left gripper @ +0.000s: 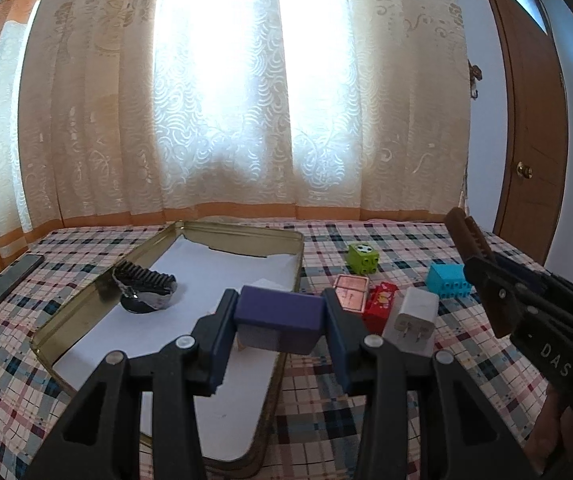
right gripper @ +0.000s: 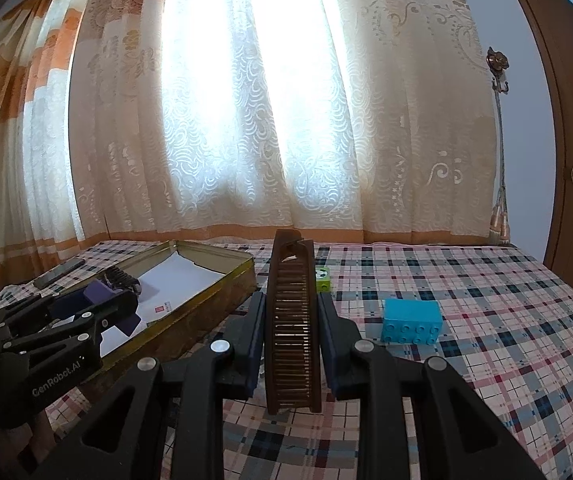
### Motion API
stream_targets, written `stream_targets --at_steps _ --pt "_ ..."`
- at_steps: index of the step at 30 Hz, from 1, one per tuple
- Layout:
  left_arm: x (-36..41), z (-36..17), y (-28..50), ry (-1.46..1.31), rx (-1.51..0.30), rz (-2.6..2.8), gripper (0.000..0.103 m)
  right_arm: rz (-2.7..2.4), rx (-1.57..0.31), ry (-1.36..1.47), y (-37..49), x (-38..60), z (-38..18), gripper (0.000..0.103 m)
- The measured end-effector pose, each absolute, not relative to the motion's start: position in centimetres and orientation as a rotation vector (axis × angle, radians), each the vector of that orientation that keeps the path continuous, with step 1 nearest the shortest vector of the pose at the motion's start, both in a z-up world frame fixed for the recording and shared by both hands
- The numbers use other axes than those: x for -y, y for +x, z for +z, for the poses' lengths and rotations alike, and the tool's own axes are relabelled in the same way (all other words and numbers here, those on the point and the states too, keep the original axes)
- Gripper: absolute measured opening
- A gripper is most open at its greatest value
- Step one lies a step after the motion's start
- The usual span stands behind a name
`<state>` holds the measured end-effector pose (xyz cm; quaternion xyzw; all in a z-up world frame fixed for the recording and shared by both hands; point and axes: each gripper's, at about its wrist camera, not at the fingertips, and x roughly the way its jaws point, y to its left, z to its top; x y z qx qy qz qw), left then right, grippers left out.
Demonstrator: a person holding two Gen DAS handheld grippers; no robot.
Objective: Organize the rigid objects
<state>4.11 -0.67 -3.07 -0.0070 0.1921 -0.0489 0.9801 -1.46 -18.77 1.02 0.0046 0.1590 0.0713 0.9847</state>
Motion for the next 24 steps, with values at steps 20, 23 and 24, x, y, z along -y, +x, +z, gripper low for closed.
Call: stream_targets --at_steps 20,23,24 --pt "-1.8 -2.9 3.8 -0.036 -0.375 -0.041 0.041 0.224 -0.315 -0.019 -1.1 15.1 0.9 0.028" --pt "-2.1 -2.9 3.7 -0.039 -0.373 -0.035 0.041 0.231 -0.314 -0.022 -1.1 14.7 0.9 0.028" --pt "-2.2 -2.9 3.7 -0.040 -0.372 -0.033 0.041 0.234 -0.314 -0.023 -1.1 14.5 0.9 0.028"
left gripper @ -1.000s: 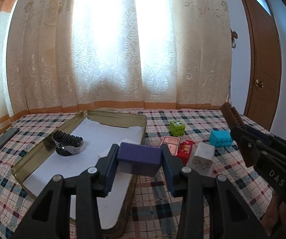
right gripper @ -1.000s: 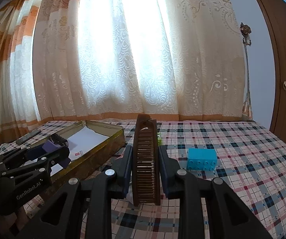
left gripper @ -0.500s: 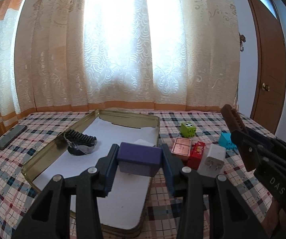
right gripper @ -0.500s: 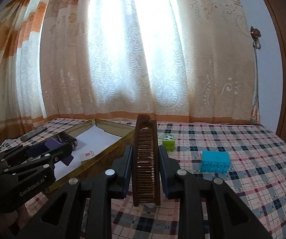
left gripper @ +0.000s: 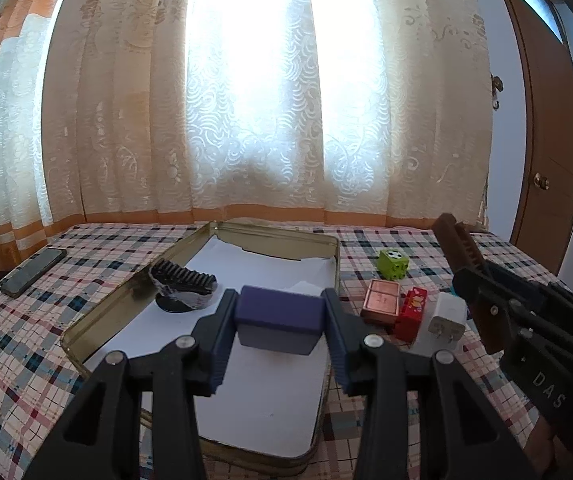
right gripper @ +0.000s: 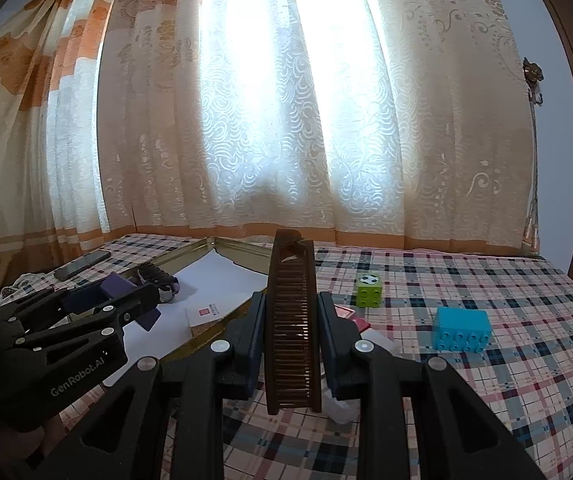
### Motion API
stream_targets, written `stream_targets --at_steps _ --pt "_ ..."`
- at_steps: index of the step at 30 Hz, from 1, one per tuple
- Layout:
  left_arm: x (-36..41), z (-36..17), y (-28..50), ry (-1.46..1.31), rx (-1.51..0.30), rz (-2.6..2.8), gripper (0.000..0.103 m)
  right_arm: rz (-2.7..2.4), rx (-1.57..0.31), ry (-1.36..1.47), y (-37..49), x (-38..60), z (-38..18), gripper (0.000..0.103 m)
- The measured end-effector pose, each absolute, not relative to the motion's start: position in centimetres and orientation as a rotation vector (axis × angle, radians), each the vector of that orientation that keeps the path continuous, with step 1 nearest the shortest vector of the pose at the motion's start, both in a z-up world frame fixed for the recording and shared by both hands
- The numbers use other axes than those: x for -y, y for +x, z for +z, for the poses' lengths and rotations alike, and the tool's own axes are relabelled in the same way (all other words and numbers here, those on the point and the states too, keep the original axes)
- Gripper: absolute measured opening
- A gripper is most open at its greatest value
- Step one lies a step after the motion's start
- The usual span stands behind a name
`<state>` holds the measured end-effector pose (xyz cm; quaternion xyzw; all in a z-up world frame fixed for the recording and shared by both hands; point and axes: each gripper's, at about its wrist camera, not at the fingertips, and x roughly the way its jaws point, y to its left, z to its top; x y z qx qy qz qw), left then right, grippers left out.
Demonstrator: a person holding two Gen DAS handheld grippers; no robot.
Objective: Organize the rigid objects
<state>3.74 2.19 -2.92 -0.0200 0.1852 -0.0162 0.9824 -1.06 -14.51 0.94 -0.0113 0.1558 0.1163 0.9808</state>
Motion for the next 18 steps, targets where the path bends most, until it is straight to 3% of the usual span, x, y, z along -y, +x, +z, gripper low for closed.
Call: stream_targets --at_steps 18 --pt "-4.2 -3.0 3.3 -0.061 -0.367 -0.001 0.041 0.283 -0.317 -0.046 -0.9 12.1 0.8 0.028"
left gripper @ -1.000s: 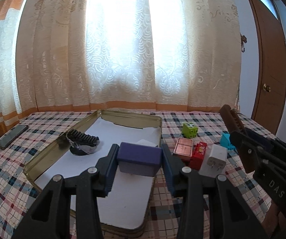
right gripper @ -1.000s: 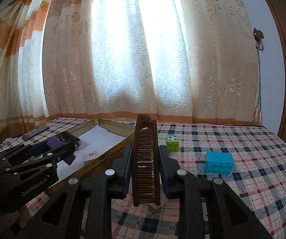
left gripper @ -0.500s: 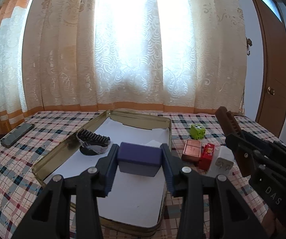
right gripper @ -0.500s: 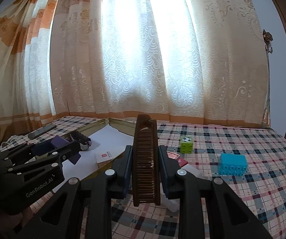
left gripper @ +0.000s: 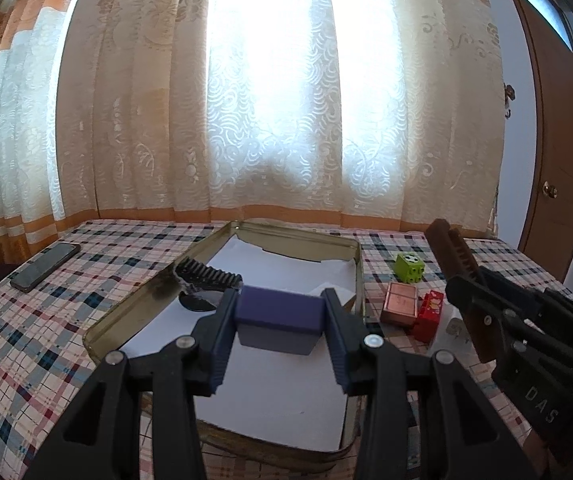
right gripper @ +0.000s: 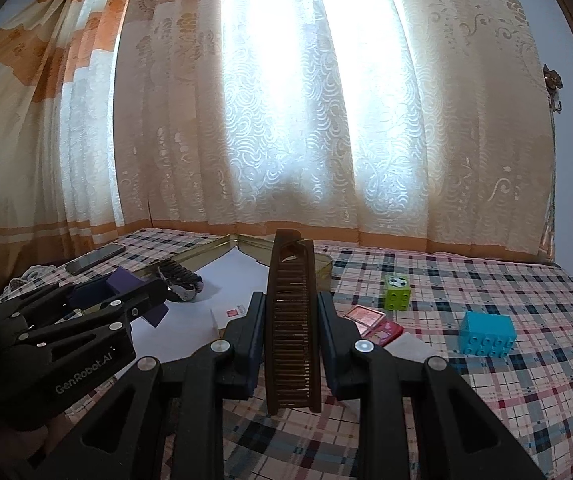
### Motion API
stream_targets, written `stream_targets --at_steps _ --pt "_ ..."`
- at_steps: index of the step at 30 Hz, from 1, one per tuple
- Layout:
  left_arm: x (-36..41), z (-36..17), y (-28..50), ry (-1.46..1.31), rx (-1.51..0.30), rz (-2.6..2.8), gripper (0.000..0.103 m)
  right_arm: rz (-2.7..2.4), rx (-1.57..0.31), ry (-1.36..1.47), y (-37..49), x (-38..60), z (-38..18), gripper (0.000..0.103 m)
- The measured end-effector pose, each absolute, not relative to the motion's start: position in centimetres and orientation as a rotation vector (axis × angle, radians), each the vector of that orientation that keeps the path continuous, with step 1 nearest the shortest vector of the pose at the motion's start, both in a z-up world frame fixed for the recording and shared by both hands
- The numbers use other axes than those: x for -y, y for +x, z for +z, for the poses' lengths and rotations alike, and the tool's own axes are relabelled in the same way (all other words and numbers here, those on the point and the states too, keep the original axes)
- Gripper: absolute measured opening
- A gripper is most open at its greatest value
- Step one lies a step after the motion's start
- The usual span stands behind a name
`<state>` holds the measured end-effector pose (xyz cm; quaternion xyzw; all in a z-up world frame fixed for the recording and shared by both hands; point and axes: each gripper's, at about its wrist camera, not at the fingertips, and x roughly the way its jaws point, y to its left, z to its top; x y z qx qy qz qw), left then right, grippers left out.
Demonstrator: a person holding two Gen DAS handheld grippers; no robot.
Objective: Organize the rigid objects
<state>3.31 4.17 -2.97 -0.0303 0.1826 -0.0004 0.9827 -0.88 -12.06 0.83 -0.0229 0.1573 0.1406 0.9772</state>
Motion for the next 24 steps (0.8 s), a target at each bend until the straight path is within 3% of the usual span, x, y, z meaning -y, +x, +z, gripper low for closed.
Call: stream_targets --at_steps 24 --pt "-7.5 -3.0 3.1 -0.090 -0.377 0.061 0.041 0.353 -0.326 -0.073 -0.6 8.6 0.6 0.028"
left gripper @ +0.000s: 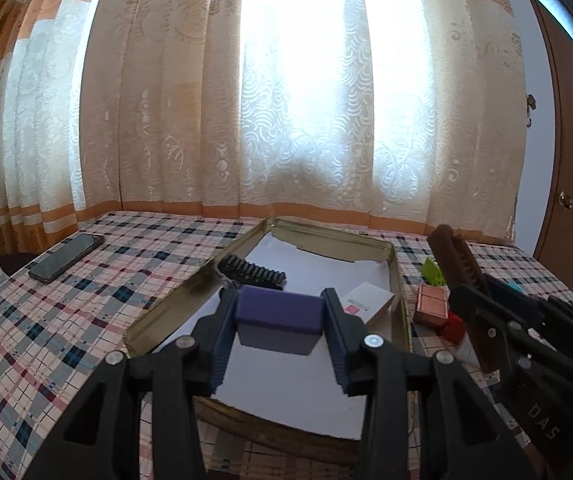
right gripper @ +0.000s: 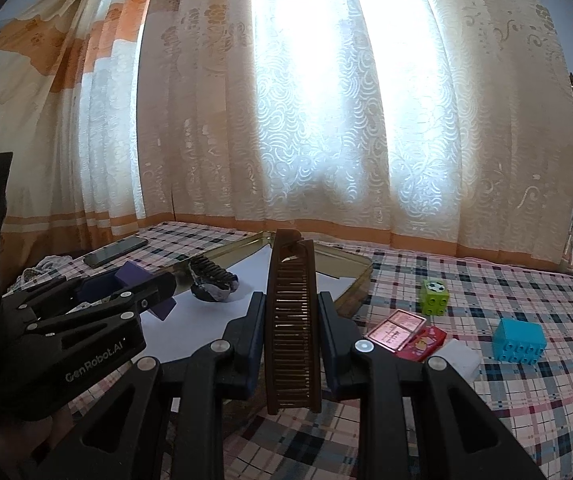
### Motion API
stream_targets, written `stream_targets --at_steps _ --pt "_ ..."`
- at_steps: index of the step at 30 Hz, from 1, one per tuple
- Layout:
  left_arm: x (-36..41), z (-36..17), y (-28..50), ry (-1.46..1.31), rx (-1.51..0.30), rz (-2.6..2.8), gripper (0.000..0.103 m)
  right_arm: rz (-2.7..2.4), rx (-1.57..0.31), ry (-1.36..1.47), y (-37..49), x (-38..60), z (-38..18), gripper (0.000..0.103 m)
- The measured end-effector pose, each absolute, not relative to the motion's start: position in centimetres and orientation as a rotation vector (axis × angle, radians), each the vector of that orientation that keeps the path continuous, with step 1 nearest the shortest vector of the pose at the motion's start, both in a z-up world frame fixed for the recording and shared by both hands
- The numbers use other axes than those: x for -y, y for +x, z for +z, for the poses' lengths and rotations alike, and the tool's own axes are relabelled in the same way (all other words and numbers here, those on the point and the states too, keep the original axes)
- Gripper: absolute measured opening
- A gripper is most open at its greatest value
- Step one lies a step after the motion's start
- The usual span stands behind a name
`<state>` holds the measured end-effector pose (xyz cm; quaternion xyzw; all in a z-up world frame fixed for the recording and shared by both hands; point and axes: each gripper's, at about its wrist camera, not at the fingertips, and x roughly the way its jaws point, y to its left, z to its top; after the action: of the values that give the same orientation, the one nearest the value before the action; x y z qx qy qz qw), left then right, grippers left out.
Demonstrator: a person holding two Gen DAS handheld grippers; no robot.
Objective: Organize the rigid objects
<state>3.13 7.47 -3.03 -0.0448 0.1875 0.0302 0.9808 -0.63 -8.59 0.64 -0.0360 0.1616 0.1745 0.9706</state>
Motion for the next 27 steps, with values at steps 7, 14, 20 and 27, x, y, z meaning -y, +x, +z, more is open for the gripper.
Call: stream_targets --at_steps 7,14,20,27 --pt "-8.4 -3.1 3.3 -0.096 -0.388 0.085 0.041 0.370 -0.331 -0.082 -0.5 7.7 0.6 0.028" --pt "-9.2 -3.2 3.6 -0.093 -0.398 0.107 0.041 0.392 -0.340 -0.090 0.0 6.5 0.5 0.028" --pt "-9.6 -3.3 3.8 -0.088 -0.408 0.116 0.041 0.406 -0.342 -0.101 0.0 5.6 0.5 0.028" --pt "-9.9 -3.4 4.4 -0.068 -0.429 0.129 0.041 0.420 -0.350 -0.104 0.5 4.8 0.4 0.028"
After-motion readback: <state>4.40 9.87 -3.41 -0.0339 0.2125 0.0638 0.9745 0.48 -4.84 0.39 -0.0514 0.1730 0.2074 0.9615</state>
